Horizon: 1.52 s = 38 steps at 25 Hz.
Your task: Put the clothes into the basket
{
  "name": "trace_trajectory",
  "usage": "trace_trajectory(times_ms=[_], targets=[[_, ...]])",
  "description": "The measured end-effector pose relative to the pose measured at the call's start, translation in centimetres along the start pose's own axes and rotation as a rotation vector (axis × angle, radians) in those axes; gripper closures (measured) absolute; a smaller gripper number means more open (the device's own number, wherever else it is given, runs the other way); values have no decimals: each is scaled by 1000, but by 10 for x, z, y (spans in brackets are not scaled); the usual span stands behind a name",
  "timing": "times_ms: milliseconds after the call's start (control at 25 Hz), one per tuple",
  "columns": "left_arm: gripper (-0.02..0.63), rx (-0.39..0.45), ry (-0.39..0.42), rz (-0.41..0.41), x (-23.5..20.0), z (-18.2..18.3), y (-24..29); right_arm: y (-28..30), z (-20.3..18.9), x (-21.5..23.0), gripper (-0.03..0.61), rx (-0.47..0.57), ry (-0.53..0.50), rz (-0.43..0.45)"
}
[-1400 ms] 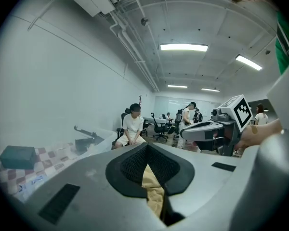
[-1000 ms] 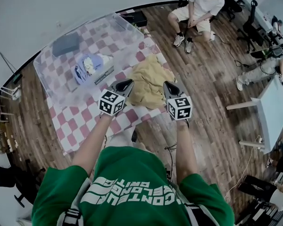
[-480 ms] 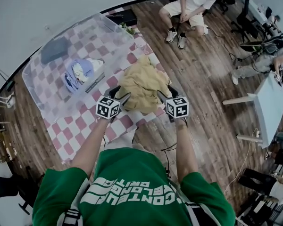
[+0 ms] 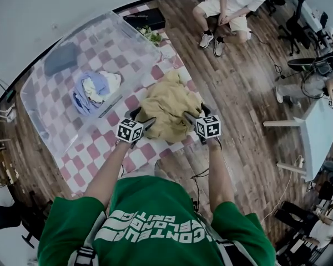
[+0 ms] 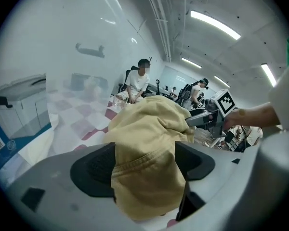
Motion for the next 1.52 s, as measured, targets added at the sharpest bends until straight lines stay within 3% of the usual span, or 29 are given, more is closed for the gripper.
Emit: trace_trajectory(times_ms=[200,440,920,1280,1520], targets=[[188,-23,-35,18,-12,-14,15,24,-15,20,99,-56,63,40],[156,-32,-58,3,-20,-24,27,43,-37,37,8,-108,194,98],[137,-34,-115,-22,-22,-36,46,67,-59,32,8,-105,396,249],[140,-87,-139,-67,-20,-34,55,81,-55,10,20,-121,369,349],[173,-127,-138,-138,-12,-30,64,89,-48,-8,131,-128,363,415]])
Point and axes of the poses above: the fingertips, and each gripper's own axes: y forward along the fingers, x to its right, z out of its top, the point moved 7 cm from there along -y, backward along the fingers, and after that the axes turned 12 degrees about x, right-handed, at the moved point
